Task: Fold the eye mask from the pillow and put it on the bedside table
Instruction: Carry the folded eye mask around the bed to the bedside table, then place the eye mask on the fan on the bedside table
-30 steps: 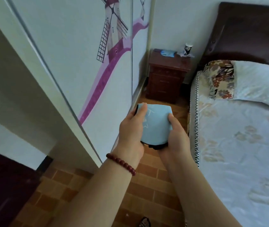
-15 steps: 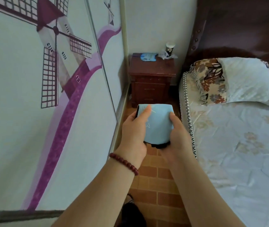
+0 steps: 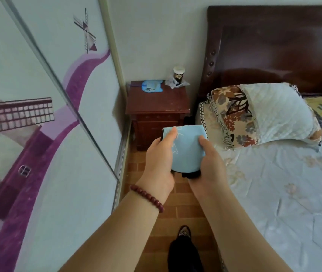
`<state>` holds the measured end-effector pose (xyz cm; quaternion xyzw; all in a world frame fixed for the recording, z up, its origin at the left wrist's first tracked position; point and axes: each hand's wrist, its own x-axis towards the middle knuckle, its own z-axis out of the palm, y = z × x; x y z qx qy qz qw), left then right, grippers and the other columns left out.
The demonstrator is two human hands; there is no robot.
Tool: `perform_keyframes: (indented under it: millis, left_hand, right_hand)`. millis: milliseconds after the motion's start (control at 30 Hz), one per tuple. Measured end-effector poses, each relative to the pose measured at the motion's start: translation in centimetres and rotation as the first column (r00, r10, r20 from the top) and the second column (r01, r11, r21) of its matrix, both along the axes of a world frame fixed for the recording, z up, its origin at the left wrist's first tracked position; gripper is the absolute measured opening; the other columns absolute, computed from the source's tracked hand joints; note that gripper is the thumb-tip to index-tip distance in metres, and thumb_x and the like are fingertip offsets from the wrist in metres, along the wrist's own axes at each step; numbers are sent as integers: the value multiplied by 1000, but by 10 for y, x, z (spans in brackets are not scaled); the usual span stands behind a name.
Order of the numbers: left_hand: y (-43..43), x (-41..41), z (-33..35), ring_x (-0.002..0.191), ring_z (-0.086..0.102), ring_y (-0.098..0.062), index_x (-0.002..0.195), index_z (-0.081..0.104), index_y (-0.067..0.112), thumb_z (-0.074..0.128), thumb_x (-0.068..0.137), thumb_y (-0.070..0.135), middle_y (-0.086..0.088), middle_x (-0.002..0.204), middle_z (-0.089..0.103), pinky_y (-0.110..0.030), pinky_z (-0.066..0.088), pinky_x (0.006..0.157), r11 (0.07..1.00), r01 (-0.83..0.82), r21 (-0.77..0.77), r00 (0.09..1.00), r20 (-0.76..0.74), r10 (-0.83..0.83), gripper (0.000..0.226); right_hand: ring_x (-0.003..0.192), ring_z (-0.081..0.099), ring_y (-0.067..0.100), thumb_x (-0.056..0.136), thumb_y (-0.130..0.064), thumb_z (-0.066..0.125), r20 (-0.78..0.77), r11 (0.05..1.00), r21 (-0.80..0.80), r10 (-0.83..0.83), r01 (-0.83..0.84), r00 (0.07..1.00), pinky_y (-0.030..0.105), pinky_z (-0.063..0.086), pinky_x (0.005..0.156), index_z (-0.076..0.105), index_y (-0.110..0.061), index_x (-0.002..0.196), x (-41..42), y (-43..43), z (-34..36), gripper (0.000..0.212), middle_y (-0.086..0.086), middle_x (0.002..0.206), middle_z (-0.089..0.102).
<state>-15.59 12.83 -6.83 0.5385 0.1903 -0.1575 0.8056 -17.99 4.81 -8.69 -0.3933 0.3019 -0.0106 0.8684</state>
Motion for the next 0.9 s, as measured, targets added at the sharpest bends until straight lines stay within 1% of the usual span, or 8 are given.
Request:
perform_keyframes:
  millis: [67, 133, 200, 267, 433, 600, 733, 900]
  left_hand:
    - [-14, 34, 0, 81, 66, -24, 95, 65, 18, 63, 83, 36, -7, 93, 69, -41, 55, 79, 1000, -23, -21, 1000, -15, 22, 21]
    - [-28, 69, 1, 82, 66, -25, 97, 67, 17, 58, 85, 34, -8, 91, 70, -40, 54, 77, 996, -41, -77, 999, -18, 40, 23]
    - [-39, 100, 5, 79, 66, -24, 94, 67, 17, 54, 84, 32, -6, 85, 70, -39, 54, 74, 990, -52, -127, 999, -23, 49, 23]
    - [-49, 129, 7, 78, 66, -24, 93, 67, 16, 53, 83, 31, -7, 83, 70, -39, 54, 76, 988, -56, -146, 998, -17, 54, 22]
    - [-58, 190, 9, 80, 66, -26, 100, 65, 11, 52, 84, 27, -11, 90, 69, -37, 55, 70, 982, -77, -175, 997, -33, 72, 27]
    - [-58, 259, 4, 85, 66, -25, 99, 64, 13, 62, 83, 24, -11, 93, 69, -40, 56, 79, 986, -59, -157, 996, -72, 48, 20]
    - [-51, 331, -3, 80, 66, -22, 103, 63, 12, 61, 84, 21, -9, 91, 68, -35, 57, 68, 981, -69, -182, 996, -76, 56, 21]
    - [-31, 429, -1, 80, 66, -22, 104, 62, 16, 58, 86, 20, -8, 91, 68, -32, 56, 60, 979, -93, -184, 996, -28, 89, 18]
  right_hand:
    - [72, 72, 22, 84, -31, 61, 5, 1000, -21, 3, -3, 1000, 31, 55, 52, 65, -18, 102, 36, -14, -2, 22, 5, 87, 74]
    - [68, 72, 20, 85, -31, 60, 30, 998, -57, 25, -23, 999, 33, 56, 55, 68, -21, 90, 74, -29, -3, 13, 2, 79, 75]
    - [68, 72, 20, 86, -31, 60, 63, 996, -80, 45, -40, 997, 36, 57, 60, 72, -22, 78, 108, -44, -3, 17, 1, 76, 76]
    - [65, 72, 18, 86, -30, 60, 99, 995, -82, 57, -49, 993, 33, 57, 58, 74, -24, 68, 139, -55, -2, 25, -1, 72, 76]
    - [63, 72, 17, 87, -30, 60, 70, 993, -83, 92, -86, 993, 30, 55, 54, 69, -20, 85, 203, -65, -4, 13, -1, 71, 76]
    - [63, 72, 16, 89, -26, 60, 50, 995, -66, 80, -77, 995, 27, 55, 48, 68, -18, 86, 275, -64, -8, 12, 0, 70, 76]
    - [60, 72, 15, 88, -25, 62, 15, 998, -38, 52, -51, 999, 28, 58, 51, 67, -18, 82, 345, -56, -10, 10, -1, 65, 75]
    - [69, 74, 21, 83, -24, 66, 34, 994, 94, 55, -58, 998, 31, 58, 54, 64, -13, 95, 439, -32, -1, 16, 4, 73, 77]
